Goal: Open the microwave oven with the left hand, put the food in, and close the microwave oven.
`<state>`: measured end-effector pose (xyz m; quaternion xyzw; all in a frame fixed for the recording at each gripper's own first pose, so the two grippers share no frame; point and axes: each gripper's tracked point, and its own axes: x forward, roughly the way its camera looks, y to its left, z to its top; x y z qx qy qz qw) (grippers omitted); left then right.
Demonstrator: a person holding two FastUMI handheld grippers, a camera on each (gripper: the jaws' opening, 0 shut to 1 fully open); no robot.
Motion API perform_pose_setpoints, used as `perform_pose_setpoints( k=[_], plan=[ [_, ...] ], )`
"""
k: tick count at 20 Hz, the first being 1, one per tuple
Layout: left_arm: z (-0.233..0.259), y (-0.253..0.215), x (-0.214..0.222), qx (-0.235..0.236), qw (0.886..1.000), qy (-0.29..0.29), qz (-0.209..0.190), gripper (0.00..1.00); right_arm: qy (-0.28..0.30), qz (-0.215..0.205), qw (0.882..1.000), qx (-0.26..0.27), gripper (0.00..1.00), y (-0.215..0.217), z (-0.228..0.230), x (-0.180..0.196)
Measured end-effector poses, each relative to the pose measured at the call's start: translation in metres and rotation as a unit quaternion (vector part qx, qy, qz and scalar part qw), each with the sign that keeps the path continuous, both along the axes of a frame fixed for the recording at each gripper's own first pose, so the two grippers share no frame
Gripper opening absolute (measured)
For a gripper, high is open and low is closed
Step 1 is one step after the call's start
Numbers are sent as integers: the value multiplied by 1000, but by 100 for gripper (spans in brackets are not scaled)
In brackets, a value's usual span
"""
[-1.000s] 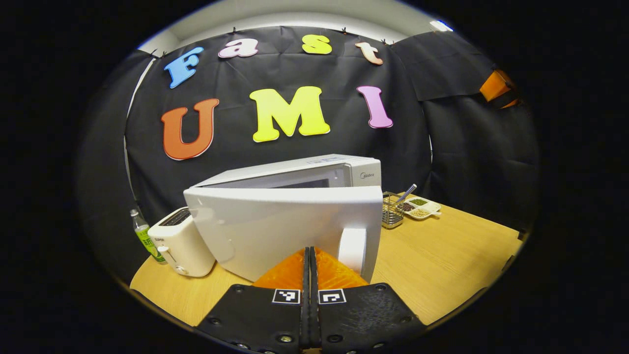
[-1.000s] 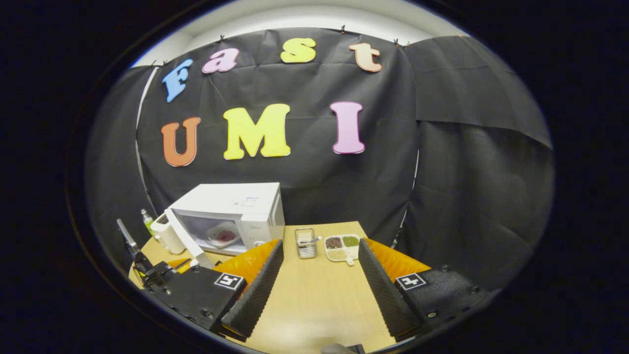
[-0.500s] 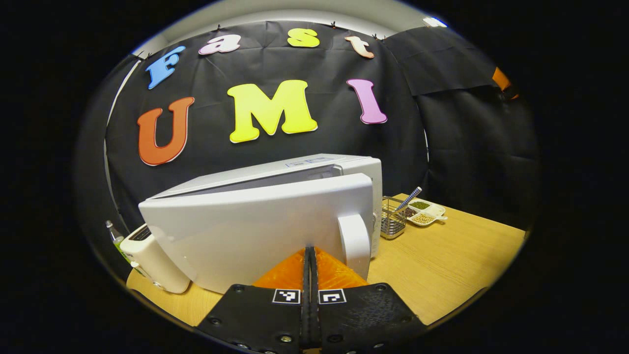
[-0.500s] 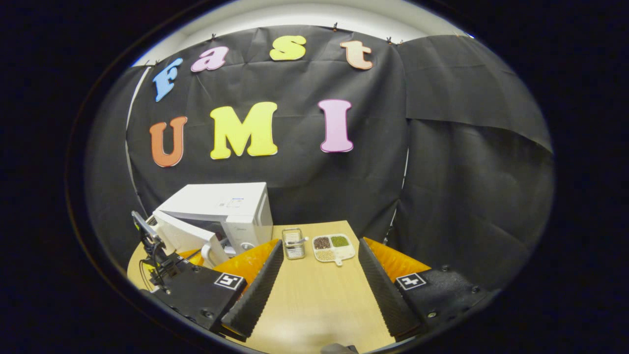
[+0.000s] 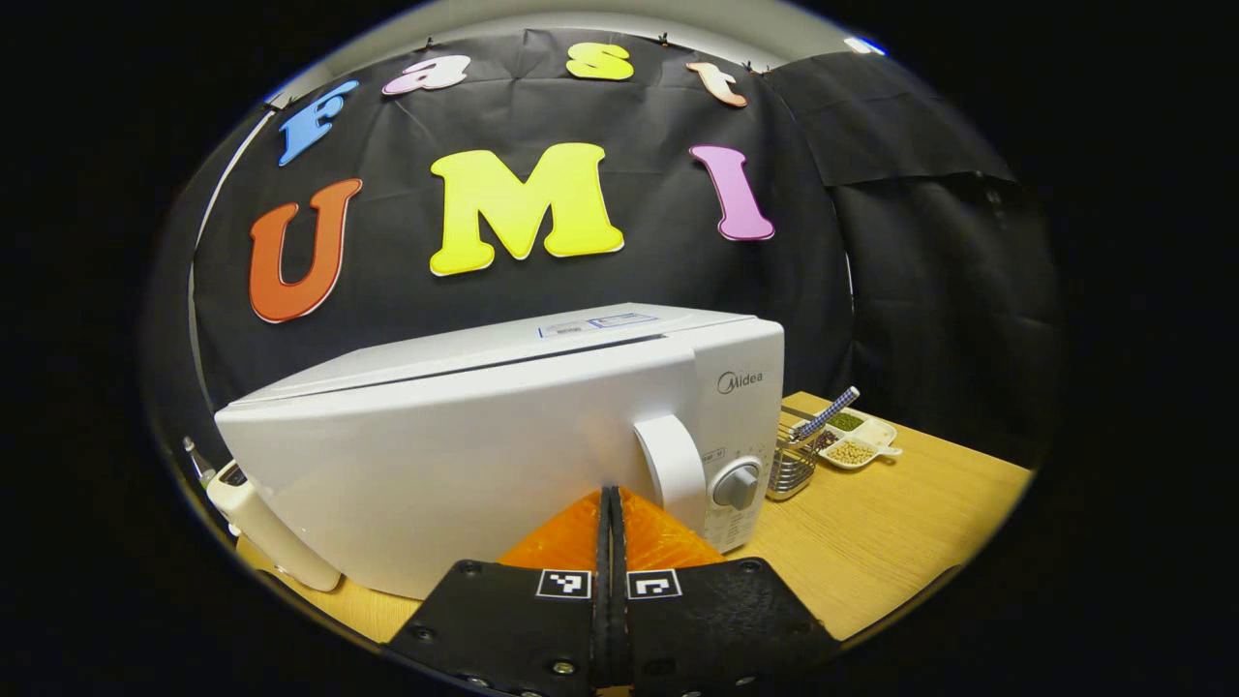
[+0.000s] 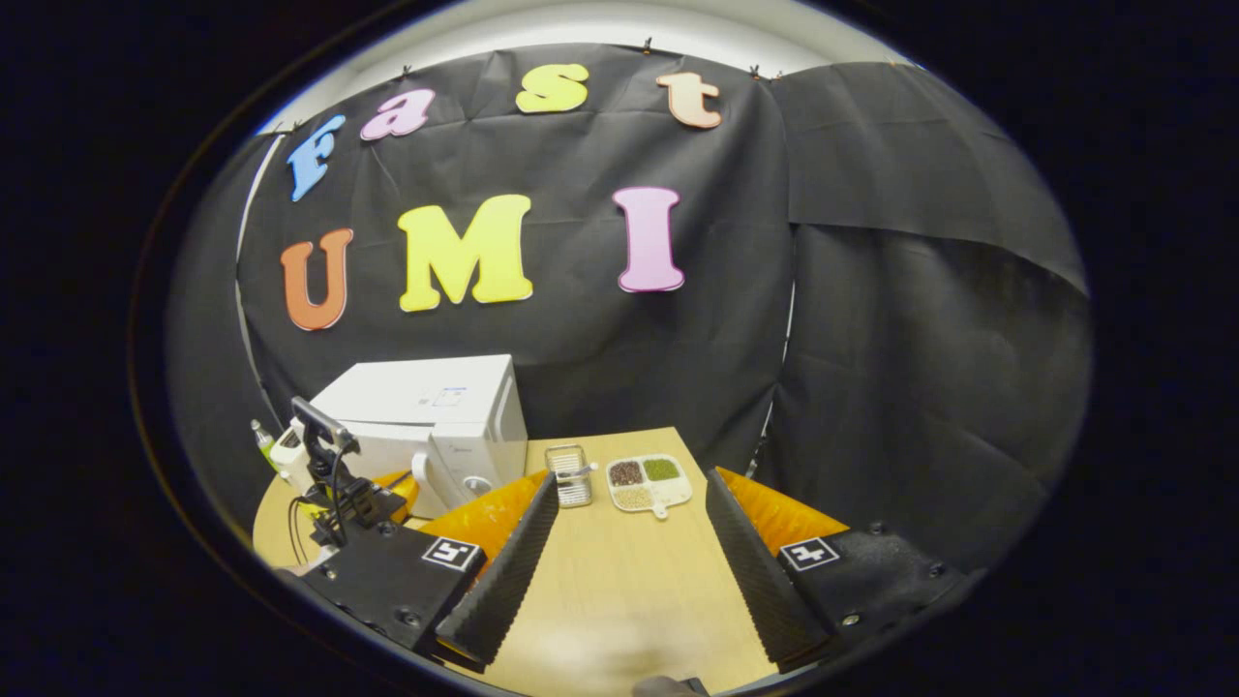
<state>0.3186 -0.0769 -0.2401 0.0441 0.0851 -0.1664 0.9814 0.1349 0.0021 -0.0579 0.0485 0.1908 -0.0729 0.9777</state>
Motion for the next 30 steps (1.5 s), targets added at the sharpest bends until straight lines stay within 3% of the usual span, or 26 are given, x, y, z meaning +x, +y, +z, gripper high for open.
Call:
perform_pose_setpoints(
  k=[8,11,16,17,19,20,24,30],
  plan=[
    [2,-1,4,-8,1000,0,4,0,9,-4,1000,12,98,-2,-6,-1],
    [-1,1,11,-11,999,18,26,0,1,5,1000,6,98,6,3,-3],
    [4,12,-14,-6,999,16,40,1,-12,7,1000,4,98,9,9,-17],
    [-1,17,-17,1,999,16,48,14,-14,7,1000,5,98,9,8,-20],
    [-18,24,-35,4,998,37,49,92,-12,7,1000,5,98,9,3,-27],
    [-25,32,-51,6,997,47,58,95,-10,8,1000,4,98,10,0,-30],
    [-31,52,-106,11,995,72,72,96,-3,23,1000,-4,98,18,-15,-42],
    [59,97,-172,-15,995,19,101,95,-13,69,997,-12,98,60,-25,-43]
  ],
)
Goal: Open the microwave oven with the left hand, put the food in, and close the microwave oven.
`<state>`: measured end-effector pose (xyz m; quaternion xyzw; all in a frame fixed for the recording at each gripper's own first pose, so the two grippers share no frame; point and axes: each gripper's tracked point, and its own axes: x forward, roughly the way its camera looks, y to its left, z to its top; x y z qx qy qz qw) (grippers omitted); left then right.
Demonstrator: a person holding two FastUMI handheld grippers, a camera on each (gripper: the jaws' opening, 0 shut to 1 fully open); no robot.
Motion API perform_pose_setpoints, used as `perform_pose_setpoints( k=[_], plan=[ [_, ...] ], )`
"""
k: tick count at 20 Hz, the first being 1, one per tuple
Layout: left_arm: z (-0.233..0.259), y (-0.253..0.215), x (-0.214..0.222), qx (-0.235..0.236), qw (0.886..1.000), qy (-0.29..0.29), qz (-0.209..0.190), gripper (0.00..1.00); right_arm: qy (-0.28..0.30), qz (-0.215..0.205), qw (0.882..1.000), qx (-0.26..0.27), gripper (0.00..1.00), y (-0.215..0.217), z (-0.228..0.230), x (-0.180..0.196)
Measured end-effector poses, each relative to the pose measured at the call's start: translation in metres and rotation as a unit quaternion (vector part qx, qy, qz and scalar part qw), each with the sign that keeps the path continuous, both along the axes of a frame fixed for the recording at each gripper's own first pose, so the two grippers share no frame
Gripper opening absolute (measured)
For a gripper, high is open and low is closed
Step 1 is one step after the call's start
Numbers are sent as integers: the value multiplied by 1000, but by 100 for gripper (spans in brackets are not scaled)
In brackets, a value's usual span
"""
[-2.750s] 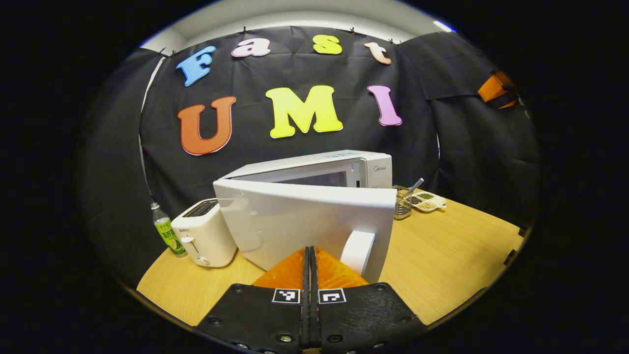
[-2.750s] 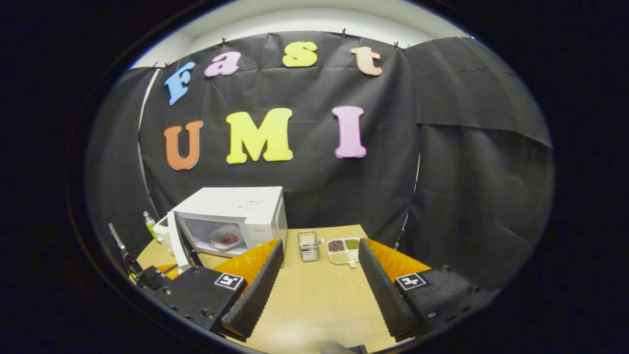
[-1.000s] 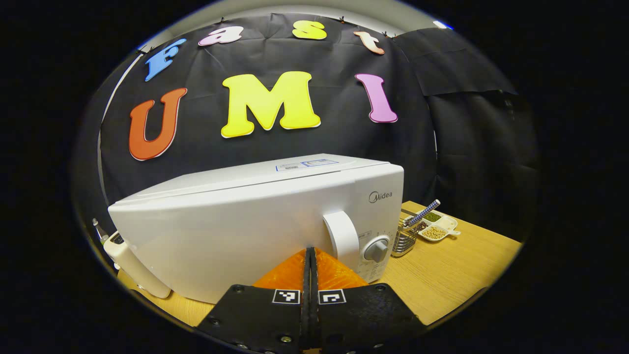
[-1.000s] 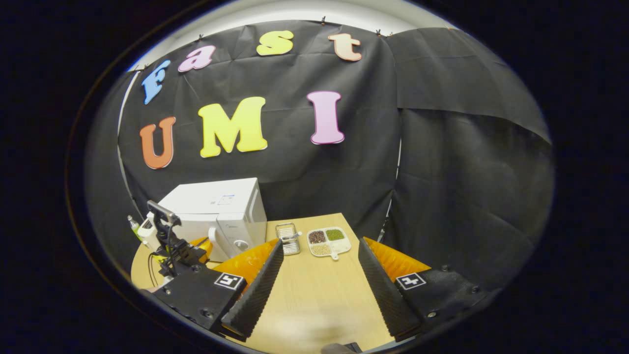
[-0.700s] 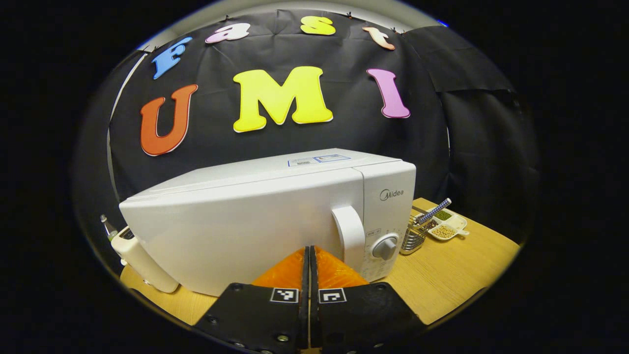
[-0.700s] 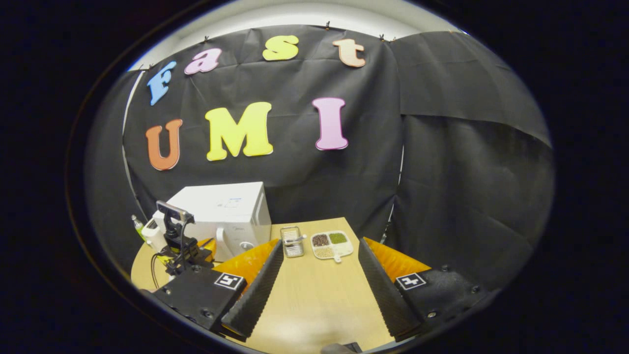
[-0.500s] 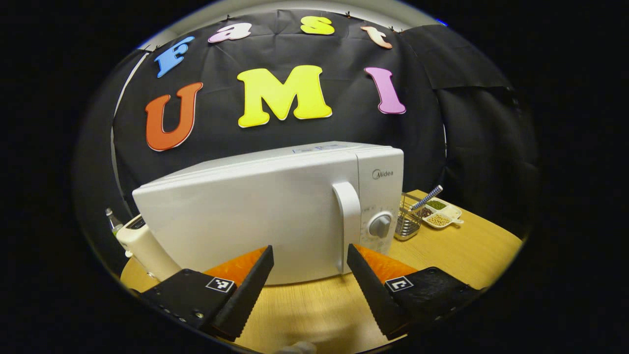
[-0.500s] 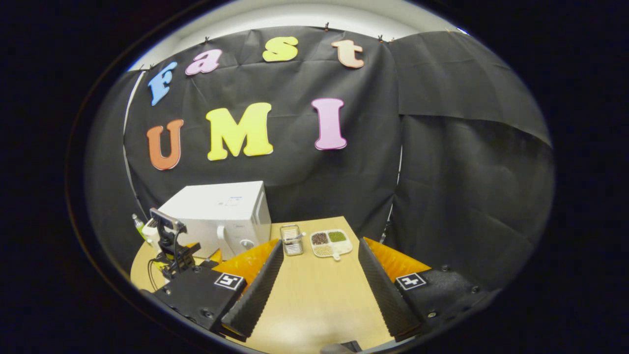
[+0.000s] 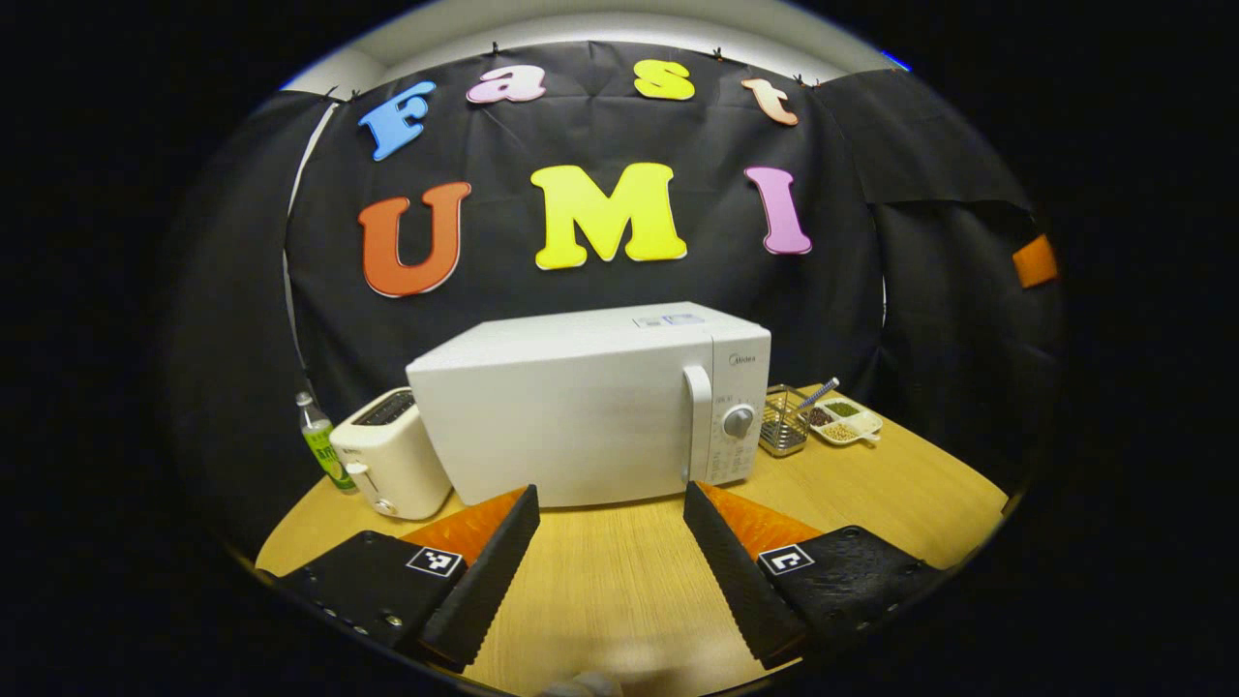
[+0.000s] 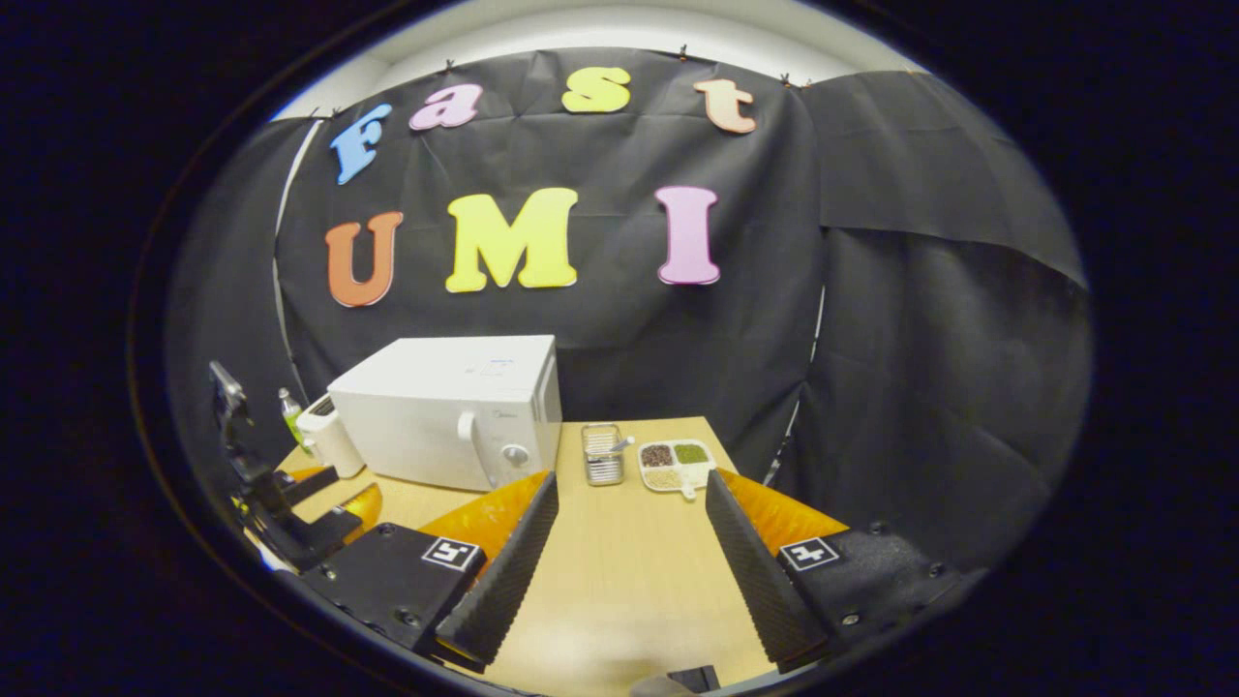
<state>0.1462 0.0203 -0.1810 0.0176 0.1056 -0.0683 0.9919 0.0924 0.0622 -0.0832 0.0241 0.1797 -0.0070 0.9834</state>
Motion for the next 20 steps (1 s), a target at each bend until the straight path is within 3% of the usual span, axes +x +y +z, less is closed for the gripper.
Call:
perform_pose_setpoints(
  k=[5,9,20],
  plan=[
    [95,44,-43,-5,997,-71,32,95,-31,39,999,14,98,43,15,-1],
    [145,68,-68,-15,993,-100,53,95,-65,52,996,20,98,65,39,0],
    [181,76,-80,-43,992,-106,58,95,-121,52,991,12,97,66,85,-10]
  ],
)
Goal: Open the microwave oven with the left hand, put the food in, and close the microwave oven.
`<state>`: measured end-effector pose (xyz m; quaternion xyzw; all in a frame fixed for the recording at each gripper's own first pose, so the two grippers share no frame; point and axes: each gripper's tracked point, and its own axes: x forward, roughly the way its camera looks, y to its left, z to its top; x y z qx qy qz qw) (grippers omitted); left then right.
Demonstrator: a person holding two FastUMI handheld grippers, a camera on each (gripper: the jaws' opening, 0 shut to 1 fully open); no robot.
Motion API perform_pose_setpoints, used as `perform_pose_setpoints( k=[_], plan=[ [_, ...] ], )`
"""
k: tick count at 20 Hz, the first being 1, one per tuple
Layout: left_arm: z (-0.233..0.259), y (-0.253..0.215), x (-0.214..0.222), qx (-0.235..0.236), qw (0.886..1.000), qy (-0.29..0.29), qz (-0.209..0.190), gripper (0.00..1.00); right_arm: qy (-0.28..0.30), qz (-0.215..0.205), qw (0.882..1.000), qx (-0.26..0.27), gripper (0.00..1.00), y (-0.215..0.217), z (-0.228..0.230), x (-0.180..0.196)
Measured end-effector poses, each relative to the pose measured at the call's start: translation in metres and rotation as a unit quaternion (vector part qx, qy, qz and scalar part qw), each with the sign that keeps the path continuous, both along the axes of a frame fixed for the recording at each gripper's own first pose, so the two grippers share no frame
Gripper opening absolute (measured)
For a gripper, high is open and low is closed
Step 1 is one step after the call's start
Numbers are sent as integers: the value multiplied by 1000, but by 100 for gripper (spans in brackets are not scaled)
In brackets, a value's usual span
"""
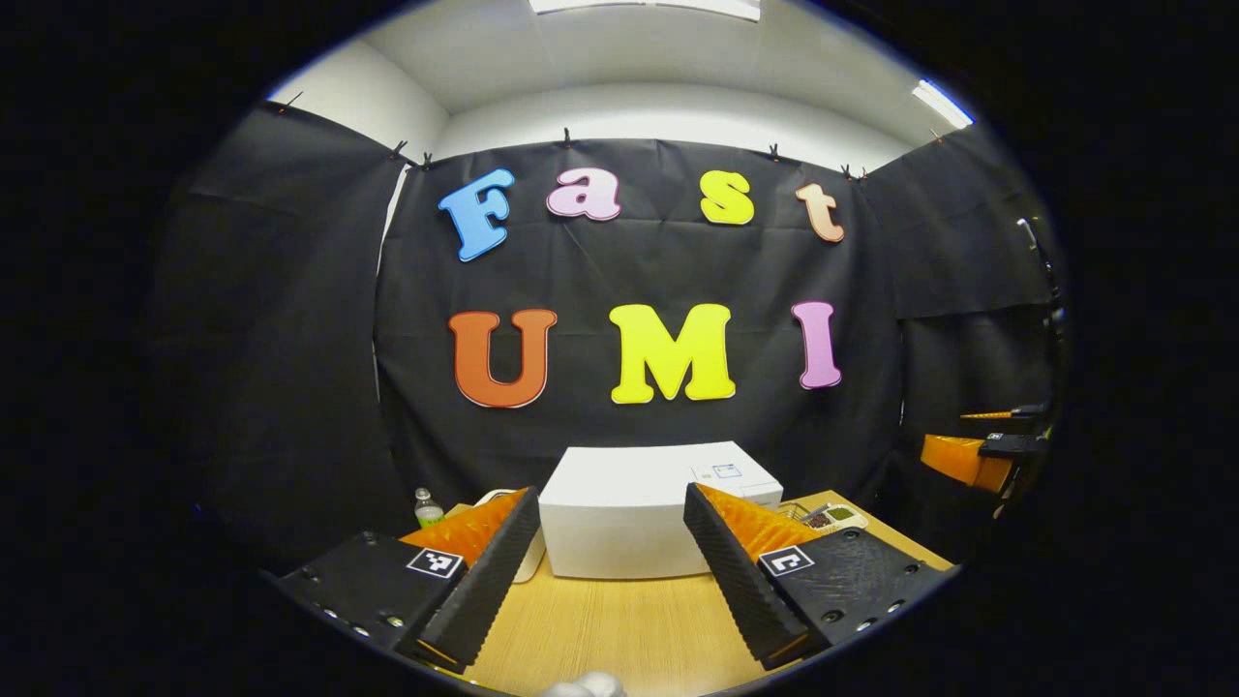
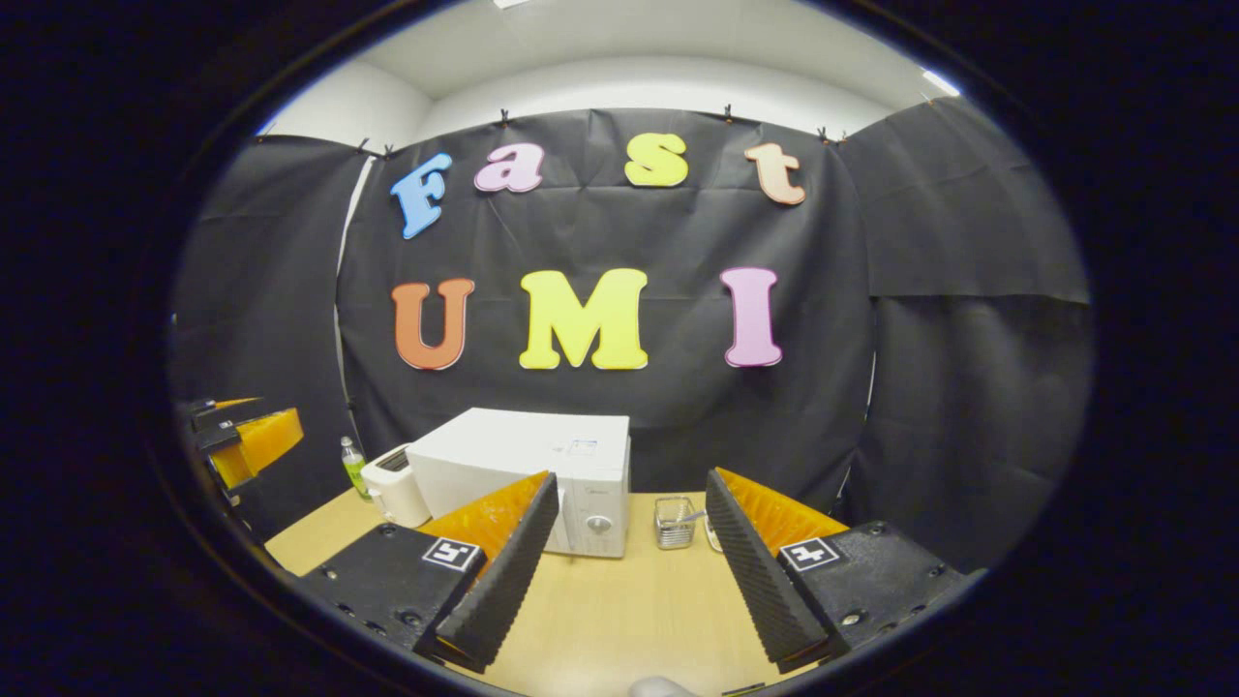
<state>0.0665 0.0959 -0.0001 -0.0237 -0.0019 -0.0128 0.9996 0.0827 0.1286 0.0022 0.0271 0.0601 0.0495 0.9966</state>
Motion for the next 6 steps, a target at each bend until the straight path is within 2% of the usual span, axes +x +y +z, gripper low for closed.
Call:
perform_pose_setpoints(
  k=[4,5,6],
  plan=[
    [4,-9,-2,4,1000,-7,-9,95,-1,-6,1000,5,98,-8,3,2],
    [5,-11,-1,6,1000,-9,-10,88,-1,-7,1000,5,98,-10,4,3],
    [5,-12,0,6,1000,-9,-10,88,-1,-8,1000,4,98,-12,5,3]
  ],
)
